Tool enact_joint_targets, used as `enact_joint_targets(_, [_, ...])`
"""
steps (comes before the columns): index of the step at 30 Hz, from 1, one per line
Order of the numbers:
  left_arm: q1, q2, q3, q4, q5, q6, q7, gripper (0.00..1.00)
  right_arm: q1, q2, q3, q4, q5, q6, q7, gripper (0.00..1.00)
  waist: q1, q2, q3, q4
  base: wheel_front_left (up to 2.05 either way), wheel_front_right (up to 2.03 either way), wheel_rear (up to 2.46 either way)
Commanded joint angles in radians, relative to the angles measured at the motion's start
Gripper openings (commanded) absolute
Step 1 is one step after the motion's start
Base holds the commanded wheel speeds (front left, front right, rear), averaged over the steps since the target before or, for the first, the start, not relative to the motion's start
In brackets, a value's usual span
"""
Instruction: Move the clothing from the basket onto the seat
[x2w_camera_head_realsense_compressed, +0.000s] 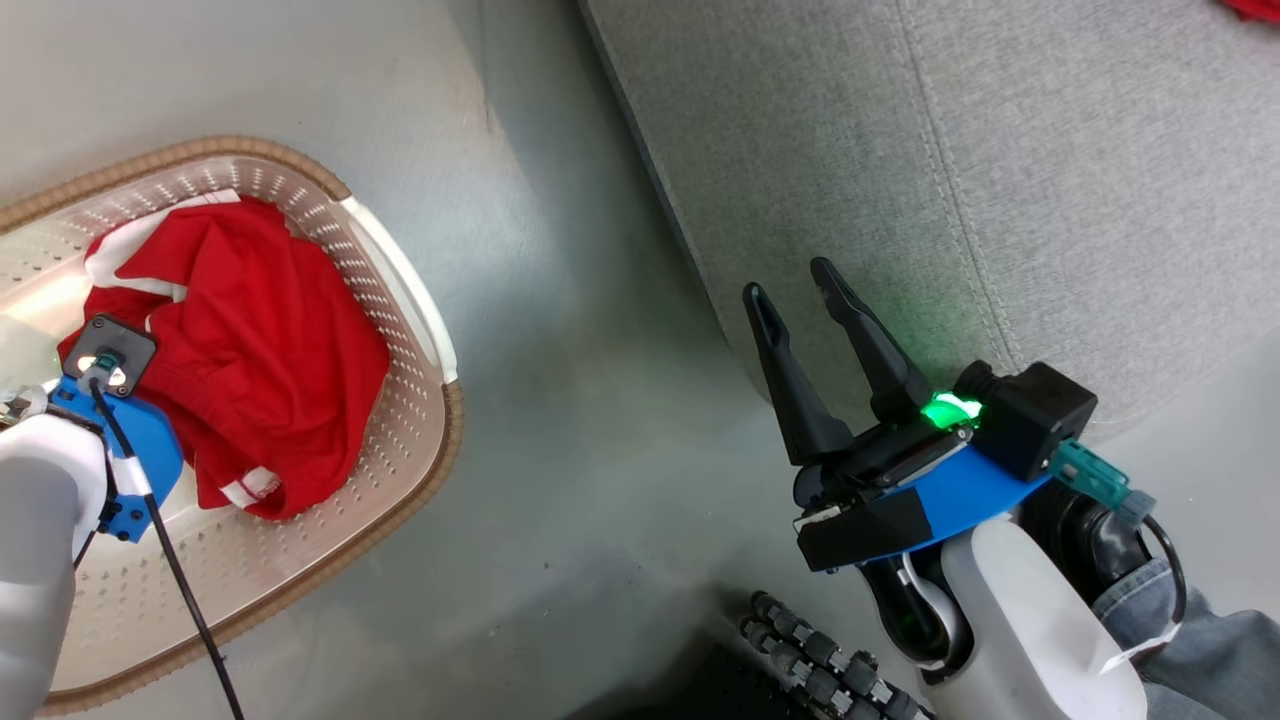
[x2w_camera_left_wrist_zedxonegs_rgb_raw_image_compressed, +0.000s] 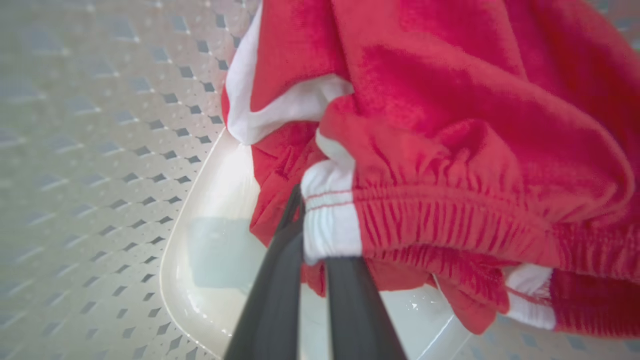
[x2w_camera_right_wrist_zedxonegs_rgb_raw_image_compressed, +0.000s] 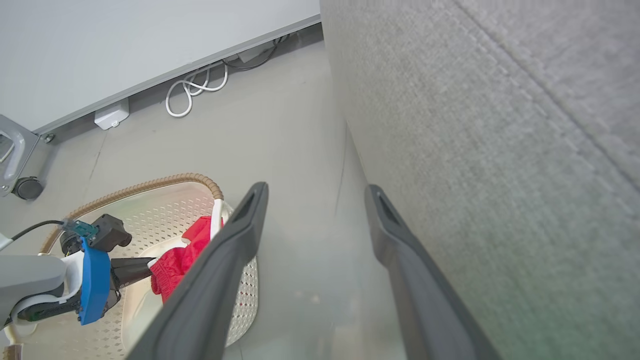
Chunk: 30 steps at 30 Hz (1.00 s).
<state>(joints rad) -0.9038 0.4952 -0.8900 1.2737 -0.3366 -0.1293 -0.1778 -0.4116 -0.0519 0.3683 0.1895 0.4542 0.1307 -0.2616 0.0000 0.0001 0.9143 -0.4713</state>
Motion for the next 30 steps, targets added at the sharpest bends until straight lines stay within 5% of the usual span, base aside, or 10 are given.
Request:
enact_joint_targets(1, [0.004,0.004,-0.004,-0.004,-0.012,-0.001,-0.010,0.00,-0.021,0.003,0.005,0.004,-0.007,0.000,-0.005,1.00,0.0000,-0.0001,-0.011,-0.003,0.00,0.00,0.00])
enact_joint_targets(11, [0.066,-0.072,-0.021,-0.021,-0.083,-0.002,-0.050,0.00,-0.029,0.002,-0.025,0.036,-0.070,0.000,-0.005,1.00,0.0000,-0.0001,-0.146,0.074,0.00,0.00,0.00])
enact_joint_targets(30, [0.282,-0.270,-0.007,-0.156,-0.204,-0.002,-0.088,0.00,0.091,-0.005,-0.072,0.110,-0.185,0.000,0.058,1.00,0.0000,-0.0001,-0.600,0.320,0.00,0.00,0.00])
